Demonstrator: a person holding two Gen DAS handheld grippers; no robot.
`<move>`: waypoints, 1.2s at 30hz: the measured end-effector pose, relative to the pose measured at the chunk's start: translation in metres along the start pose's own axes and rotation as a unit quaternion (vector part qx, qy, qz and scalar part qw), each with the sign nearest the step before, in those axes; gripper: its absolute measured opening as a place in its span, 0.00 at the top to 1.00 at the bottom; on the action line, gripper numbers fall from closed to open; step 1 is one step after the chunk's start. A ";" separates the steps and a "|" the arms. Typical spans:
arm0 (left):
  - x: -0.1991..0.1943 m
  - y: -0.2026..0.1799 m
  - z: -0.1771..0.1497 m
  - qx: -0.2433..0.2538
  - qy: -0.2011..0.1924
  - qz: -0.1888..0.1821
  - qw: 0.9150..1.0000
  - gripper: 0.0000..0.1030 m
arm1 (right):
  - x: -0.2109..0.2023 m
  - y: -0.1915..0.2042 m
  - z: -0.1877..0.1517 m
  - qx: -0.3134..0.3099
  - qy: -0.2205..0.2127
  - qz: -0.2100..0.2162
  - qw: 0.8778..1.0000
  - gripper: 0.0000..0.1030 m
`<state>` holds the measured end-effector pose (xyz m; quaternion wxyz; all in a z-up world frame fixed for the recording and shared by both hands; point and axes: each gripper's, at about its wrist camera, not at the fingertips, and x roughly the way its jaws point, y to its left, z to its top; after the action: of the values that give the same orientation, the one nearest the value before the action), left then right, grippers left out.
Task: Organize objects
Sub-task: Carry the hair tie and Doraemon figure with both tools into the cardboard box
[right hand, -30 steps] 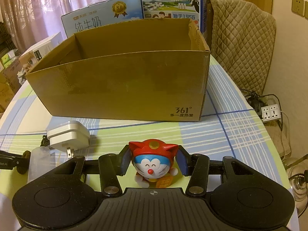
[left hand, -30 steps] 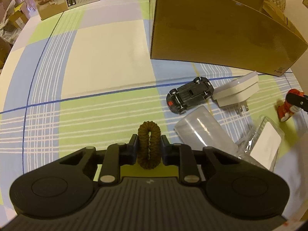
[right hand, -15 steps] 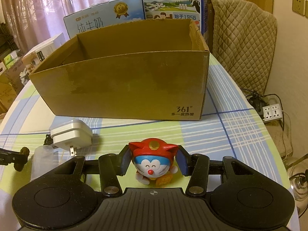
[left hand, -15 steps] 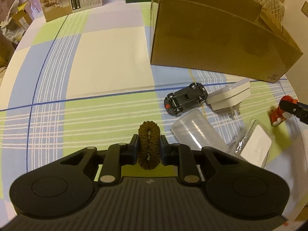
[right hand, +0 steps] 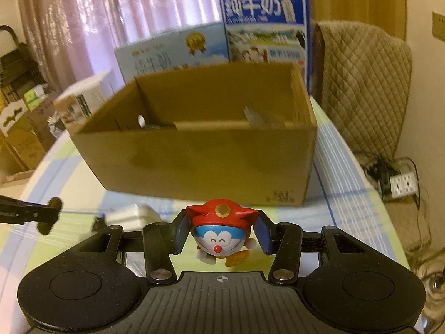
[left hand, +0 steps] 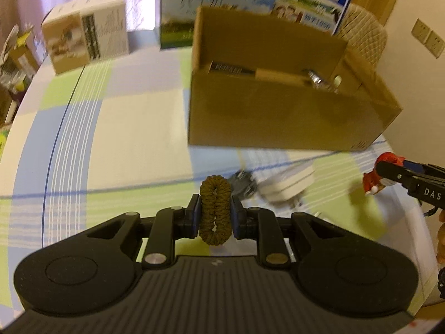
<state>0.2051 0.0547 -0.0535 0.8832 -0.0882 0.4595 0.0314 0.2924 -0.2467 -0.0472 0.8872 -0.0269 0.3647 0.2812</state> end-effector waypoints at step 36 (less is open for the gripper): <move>0.061 -0.069 0.159 0.032 -0.020 -0.055 0.998 0.82 | 0.075 -0.016 0.130 0.022 -0.026 0.040 0.999 0.55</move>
<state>0.3774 0.0150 -0.0053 0.8952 -0.0844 0.4367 -0.0297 0.4257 -0.1913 -0.0038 0.8847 0.0148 0.3489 0.3088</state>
